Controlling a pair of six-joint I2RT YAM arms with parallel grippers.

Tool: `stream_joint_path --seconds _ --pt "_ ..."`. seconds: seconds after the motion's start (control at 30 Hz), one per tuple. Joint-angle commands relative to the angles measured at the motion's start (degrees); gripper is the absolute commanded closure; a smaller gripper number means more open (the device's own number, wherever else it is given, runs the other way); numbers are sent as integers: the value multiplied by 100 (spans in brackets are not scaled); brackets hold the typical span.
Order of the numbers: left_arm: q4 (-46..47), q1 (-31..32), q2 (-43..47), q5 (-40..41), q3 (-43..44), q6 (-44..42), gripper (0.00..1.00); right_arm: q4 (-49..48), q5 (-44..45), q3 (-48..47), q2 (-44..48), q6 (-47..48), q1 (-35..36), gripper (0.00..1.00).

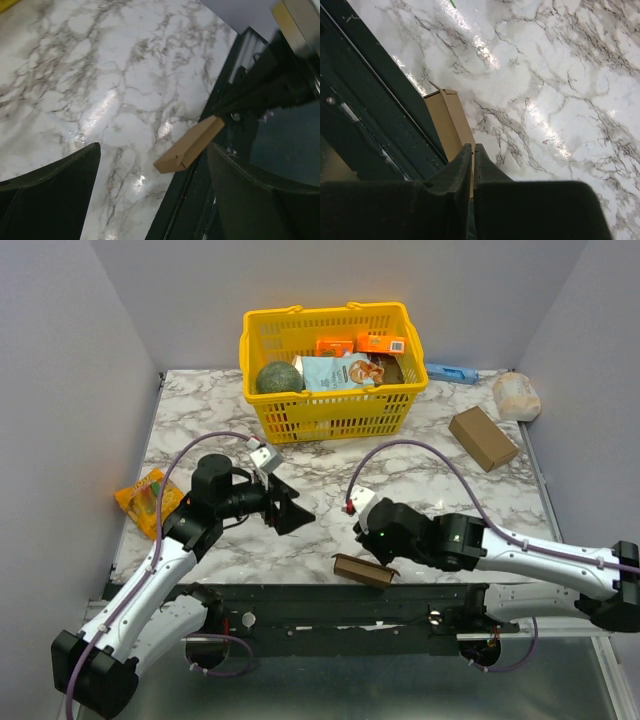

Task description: Fold the paper box

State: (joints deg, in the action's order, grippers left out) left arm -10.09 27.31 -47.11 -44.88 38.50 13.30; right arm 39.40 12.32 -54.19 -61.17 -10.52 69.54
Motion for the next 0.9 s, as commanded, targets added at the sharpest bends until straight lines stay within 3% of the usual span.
stream_joint_path --seconds 0.0,0.13,0.17,0.23,0.27,0.33,0.53,0.87 --pt "-45 748 141 -252 -80 -556 2 -248 -1162 269 386 340 -388 87" --pt "-265 978 115 381 -36 -671 1 -275 -1161 401 474 393 -388 72" --pt "-379 987 115 497 34 -714 1 -275 -1205 427 483 402 -388 54" --pt "-380 978 132 655 70 -689 1 -362 -1556 576 483 463 -388 38" --pt "-336 978 141 682 52 -636 1 -397 -1618 646 474 472 -388 21" --pt "-319 969 202 700 52 -644 1 -477 -1653 674 413 542 -388 12" --pt "-424 969 281 911 61 -688 1 -416 -1531 489 -255 578 -388 0" --pt "-407 917 501 1210 70 -654 1 -231 -1267 208 -1221 384 -283 2"
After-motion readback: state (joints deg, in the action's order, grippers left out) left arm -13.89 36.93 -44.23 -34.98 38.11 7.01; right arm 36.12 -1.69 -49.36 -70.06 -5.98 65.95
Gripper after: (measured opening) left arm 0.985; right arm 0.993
